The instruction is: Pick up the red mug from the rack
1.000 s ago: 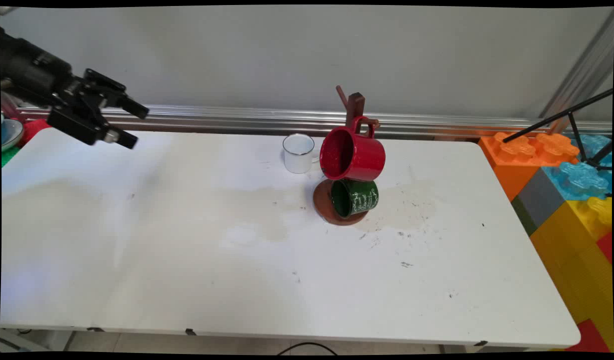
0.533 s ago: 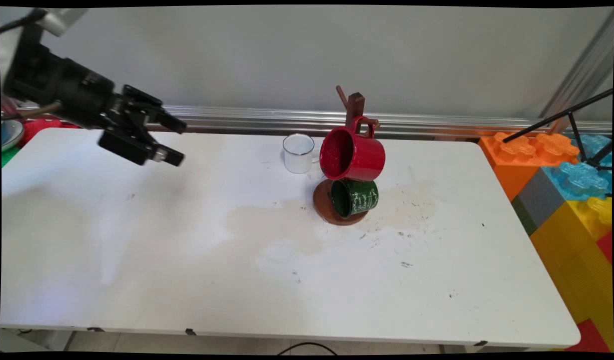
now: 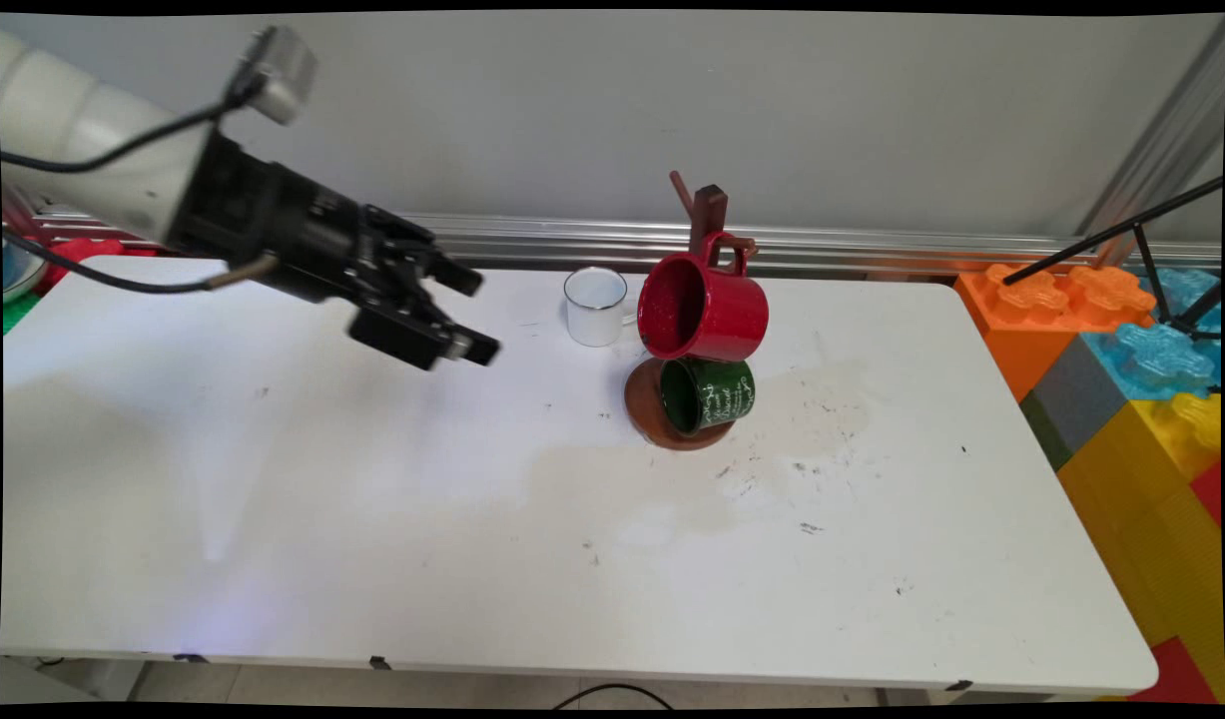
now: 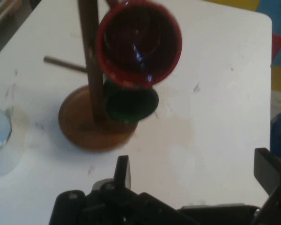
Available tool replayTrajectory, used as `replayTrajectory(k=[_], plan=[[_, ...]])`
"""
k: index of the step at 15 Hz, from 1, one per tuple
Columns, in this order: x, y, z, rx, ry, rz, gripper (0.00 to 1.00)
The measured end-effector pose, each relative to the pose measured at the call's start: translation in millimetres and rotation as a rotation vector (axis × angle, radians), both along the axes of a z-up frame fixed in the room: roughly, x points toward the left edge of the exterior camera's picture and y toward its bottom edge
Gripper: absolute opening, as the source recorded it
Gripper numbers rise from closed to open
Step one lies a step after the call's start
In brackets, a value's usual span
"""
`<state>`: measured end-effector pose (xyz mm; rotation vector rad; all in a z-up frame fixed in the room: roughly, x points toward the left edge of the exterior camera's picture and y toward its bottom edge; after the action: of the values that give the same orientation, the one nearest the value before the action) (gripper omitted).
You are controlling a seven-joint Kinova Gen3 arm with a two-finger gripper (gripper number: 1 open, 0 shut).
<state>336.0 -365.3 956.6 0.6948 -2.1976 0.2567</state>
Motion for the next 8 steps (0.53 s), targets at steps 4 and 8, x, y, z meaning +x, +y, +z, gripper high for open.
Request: replayTrajectory(k=[4,8], plan=[[-44.2,-5.4,-7.9,-0.07,0.003,0.004,1.0],[-80.1,-9.2,-15.0,-0.139,0.003,-0.003,1.0]])
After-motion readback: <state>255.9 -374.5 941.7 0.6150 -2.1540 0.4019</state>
